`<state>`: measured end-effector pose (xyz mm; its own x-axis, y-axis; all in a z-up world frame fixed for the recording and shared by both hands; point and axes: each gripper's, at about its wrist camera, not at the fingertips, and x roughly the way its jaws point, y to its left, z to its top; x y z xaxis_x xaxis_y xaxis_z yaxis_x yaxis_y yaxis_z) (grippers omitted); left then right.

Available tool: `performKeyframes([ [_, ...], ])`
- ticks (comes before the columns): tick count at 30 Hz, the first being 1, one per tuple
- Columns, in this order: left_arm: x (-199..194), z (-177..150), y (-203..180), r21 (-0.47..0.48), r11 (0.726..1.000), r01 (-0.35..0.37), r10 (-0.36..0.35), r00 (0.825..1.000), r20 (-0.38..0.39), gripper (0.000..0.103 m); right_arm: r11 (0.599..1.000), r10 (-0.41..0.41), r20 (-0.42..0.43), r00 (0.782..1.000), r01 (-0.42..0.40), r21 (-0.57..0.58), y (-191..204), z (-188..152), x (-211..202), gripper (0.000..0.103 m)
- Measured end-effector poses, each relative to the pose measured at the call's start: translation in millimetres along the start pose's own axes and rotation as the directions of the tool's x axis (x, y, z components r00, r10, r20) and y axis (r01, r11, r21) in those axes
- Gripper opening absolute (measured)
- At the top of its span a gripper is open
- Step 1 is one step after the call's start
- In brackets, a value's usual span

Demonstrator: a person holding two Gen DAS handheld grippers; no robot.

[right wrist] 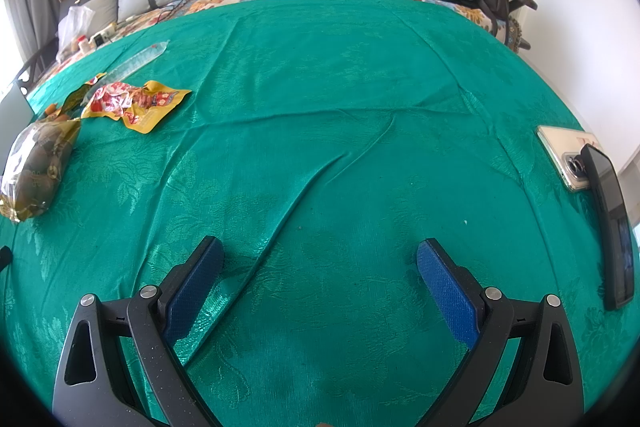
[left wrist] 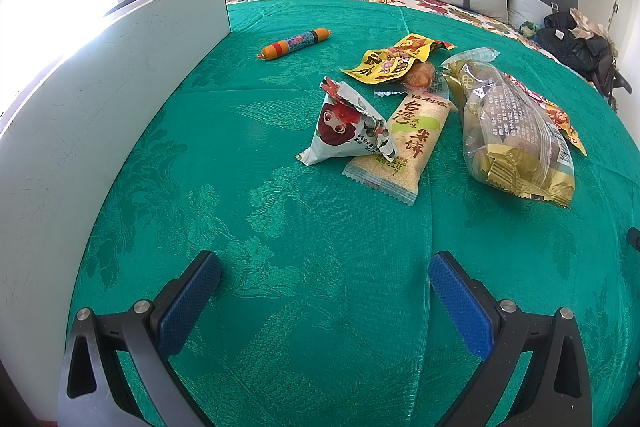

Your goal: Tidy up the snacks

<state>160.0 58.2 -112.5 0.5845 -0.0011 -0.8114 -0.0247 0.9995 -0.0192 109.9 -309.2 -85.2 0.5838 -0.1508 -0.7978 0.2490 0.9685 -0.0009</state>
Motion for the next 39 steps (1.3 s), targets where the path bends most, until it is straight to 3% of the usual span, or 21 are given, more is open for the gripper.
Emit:
performKeyframes([
  [18, -0.1, -0.1, -0.1, 0.004, 1.0, 0.002, -0.002, 1.0, -0.001, 0.103, 1.0, 0.0, 0.0, 1.0, 0.0, 0.0, -0.1, 0.0, 0.0, 0.099],
  [24, -8.7, 4.0, 17.2, 0.049, 0.998, 0.049, -0.044, 0.995, -0.095, 0.103, 1.0, 0.0, 0.0, 1.0, 0.0, 0.0, -0.3, -0.1, -0.1, 0.099],
  [30, -23.5, 42.5, 35.1, 0.049, 0.996, 0.079, -0.077, 0.996, -0.047, 0.103, 1.0, 0.0, 0.0, 1.0, 0.0, 0.0, -0.4, -0.1, -0.1, 0.099],
  [36, -4.0, 81.0, 14.4, 0.041, 0.987, 0.158, -0.154, 0.985, -0.083, 0.102, 1.0, -0.001, 0.0, 1.0, 0.001, 0.0, -0.4, 0.0, -0.2, 0.099],
  [38, 9.7, 85.4, 4.7, 0.04, 0.989, 0.139, -0.135, 0.987, -0.092, 0.097, 1.0, 0.0, 0.0, 1.0, 0.0, 0.0, -0.4, 0.0, -0.2, 0.099],
  [39, 17.3, 86.7, 3.2, 0.021, 0.991, 0.131, -0.128, 0.986, -0.103, 0.081, 1.0, 0.0, 0.0, 1.0, 0.0, 0.0, -0.3, 0.1, -0.1, 0.099],
])
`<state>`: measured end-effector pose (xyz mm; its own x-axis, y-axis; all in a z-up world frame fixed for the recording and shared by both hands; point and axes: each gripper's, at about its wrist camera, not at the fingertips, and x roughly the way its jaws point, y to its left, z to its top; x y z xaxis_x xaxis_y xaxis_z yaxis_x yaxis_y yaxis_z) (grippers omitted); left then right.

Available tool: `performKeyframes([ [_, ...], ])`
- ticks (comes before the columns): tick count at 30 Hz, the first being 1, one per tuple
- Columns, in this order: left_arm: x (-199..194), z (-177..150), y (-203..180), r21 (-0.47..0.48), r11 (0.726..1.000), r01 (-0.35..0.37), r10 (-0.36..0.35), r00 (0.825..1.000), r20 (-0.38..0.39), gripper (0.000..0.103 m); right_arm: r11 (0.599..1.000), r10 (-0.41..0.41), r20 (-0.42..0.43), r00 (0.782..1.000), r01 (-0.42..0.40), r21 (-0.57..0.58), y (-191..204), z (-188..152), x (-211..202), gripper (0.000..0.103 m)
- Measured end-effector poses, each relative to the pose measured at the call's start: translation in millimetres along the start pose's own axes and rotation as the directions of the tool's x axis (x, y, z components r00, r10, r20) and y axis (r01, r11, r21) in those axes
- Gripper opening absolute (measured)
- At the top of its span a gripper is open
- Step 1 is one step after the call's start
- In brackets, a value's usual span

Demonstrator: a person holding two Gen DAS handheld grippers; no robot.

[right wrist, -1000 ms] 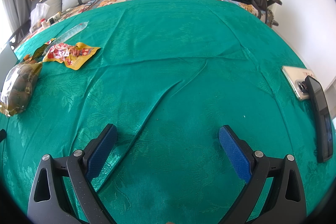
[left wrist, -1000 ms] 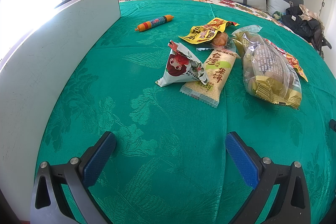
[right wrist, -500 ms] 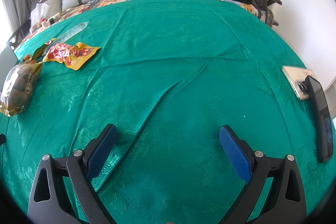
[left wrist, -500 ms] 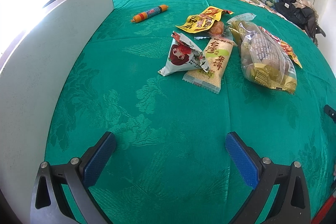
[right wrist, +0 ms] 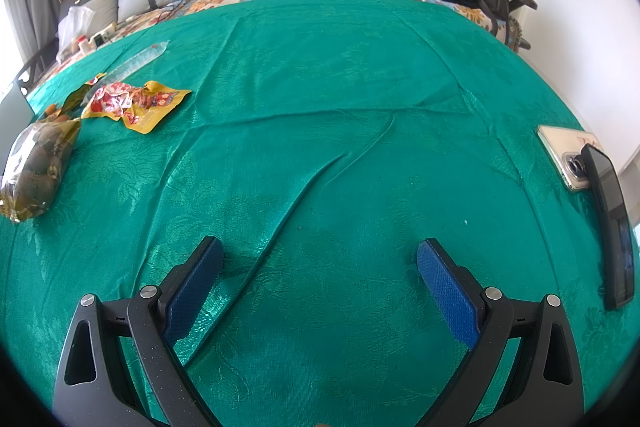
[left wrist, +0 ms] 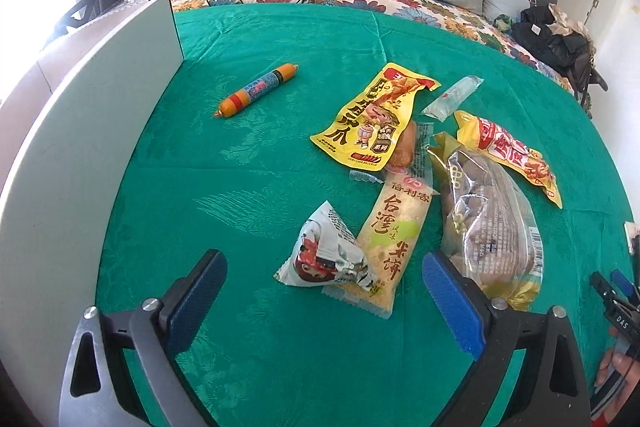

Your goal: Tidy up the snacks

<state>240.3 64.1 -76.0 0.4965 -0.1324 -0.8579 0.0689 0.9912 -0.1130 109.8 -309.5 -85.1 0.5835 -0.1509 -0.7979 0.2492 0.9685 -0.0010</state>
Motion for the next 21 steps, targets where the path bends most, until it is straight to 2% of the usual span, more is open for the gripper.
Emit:
performKeyframes([
  [1, 7.2, 1.1, 2.3, -0.032, 0.999, 0.004, -0.005, 1.0, -0.015, 0.068, 1.0, 0.0, 0.0, 1.0, 0.0, 0.0, 0.0, 0.0, 0.0, 0.099],
  [2, 13.3, 1.0, 7.0, -0.073, 0.997, 0.02, -0.023, 0.999, -0.031, 0.037, 1.0, 0.0, 0.0, 1.0, 0.0, 0.0, -0.1, 0.0, -0.1, 0.099],
  [4, 7.0, -2.8, 19.2, -0.146, 0.988, 0.06, -0.056, 0.998, 0.028, 0.036, 1.0, 0.0, 0.0, 1.0, 0.0, 0.0, 0.0, 0.1, 0.0, 0.099],
  [6, -2.2, -7.5, 27.8, -0.168, 0.983, 0.068, -0.062, 0.997, 0.04, 0.034, 1.0, 0.0, 0.0, 1.0, 0.0, 0.0, -0.1, -0.1, 0.0, 0.099],
  [13, -60.6, -46.7, 54.0, -0.115, 0.989, 0.094, -0.088, 0.994, 0.057, 0.034, 1.0, 0.0, 0.0, 1.0, 0.0, 0.0, 0.0, 0.1, 0.0, 0.099],
  [16, -67.4, -67.8, 55.6, -0.075, 0.995, 0.058, -0.055, 0.997, 0.054, 0.034, 1.0, 0.0, 0.0, 1.0, 0.0, 0.0, 0.0, 0.2, 0.0, 0.099],
  [20, -51.9, -87.7, 48.7, -0.049, 0.999, 0.004, -0.002, 0.999, 0.047, 0.035, 1.0, 0.0, 0.0, 1.0, 0.0, 0.0, -0.1, 0.1, -0.1, 0.099],
  [21, -47.0, -90.8, 48.6, -0.05, 0.999, -0.013, 0.015, 0.999, 0.052, 0.042, 1.0, 0.0, 0.0, 1.0, 0.0, 0.0, 0.0, 0.2, 0.0, 0.099],
])
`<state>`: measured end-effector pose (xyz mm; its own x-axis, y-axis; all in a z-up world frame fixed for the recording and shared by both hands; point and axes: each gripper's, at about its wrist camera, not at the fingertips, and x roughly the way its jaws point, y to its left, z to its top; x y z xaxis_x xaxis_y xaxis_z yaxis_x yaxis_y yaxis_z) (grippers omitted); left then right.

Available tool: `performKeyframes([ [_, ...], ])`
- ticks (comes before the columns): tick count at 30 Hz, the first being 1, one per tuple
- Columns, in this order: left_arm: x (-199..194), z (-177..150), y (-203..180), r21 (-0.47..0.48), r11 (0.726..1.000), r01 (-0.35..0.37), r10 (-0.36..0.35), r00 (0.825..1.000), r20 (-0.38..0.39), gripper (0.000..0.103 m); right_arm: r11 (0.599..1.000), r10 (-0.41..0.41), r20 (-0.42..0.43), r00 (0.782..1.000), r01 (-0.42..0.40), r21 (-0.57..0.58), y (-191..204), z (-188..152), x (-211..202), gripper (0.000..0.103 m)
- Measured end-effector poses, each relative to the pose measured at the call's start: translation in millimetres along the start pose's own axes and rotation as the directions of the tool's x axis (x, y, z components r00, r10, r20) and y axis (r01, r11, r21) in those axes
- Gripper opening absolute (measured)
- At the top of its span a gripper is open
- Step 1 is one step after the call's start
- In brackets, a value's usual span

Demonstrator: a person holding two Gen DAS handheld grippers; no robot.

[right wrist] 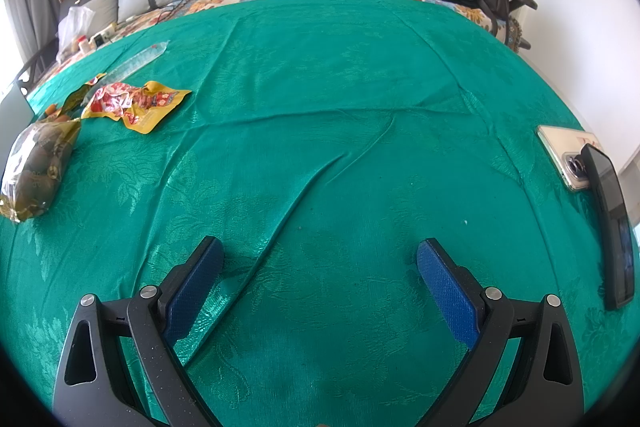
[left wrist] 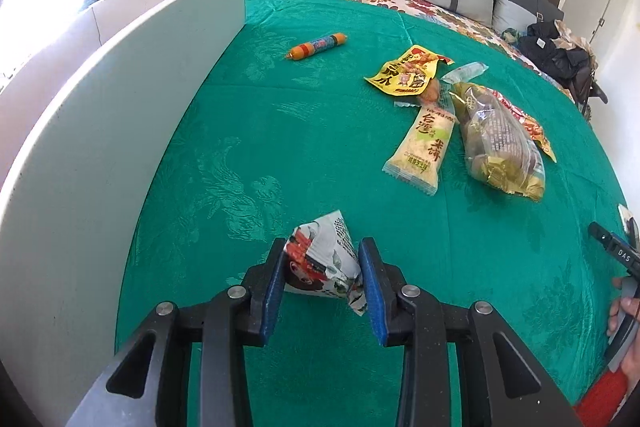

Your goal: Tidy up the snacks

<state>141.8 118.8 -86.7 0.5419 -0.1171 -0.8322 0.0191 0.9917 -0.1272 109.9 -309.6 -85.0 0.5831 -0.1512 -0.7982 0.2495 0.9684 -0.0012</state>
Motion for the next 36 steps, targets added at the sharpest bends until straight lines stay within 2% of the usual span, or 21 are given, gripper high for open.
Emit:
performKeyframes([
  [1, 4.4, -2.2, 0.2, -0.004, 1.0, -0.019, 0.019, 1.0, 0.003, 0.048, 1.0, 0.0, 0.0, 1.0, 0.0, 0.0, 0.0, 0.0, 0.0, 0.099],
  [3, 11.1, -4.2, 3.0, -0.031, 0.998, -0.058, 0.059, 0.998, 0.015, 0.079, 1.0, 0.0, 0.0, 1.0, 0.0, 0.0, 0.0, 0.0, 0.0, 0.099],
  [6, 16.0, -3.3, 8.9, -0.068, 0.994, -0.089, 0.092, 0.995, 0.049, 0.084, 1.0, 0.0, 0.0, 1.0, 0.0, 0.0, 0.0, -0.1, -0.1, 0.099],
  [9, 24.4, -3.2, 5.2, -0.018, 0.988, -0.151, 0.151, 0.987, 0.053, 0.092, 1.0, 0.0, 0.0, 1.0, 0.0, 0.0, 0.1, -0.1, -0.1, 0.099],
  [12, 27.5, -2.6, 5.9, -0.025, 0.989, -0.148, 0.149, 0.987, 0.06, 0.097, 1.0, 0.0, 0.0, 1.0, 0.0, 0.0, 0.2, 0.0, -0.1, 0.099],
  [17, 29.4, -2.7, 6.2, -0.031, 0.987, -0.155, 0.156, 0.986, 0.054, 0.103, 1.0, 0.0, 0.0, 1.0, 0.0, 0.0, 0.1, -0.1, -0.1, 0.099],
  [36, 28.9, -3.7, 5.3, -0.031, 0.987, -0.155, 0.157, 0.986, 0.054, 0.103, 1.0, 0.0, 0.0, 1.0, 0.0, 0.0, 0.2, 0.0, 0.1, 0.099],
])
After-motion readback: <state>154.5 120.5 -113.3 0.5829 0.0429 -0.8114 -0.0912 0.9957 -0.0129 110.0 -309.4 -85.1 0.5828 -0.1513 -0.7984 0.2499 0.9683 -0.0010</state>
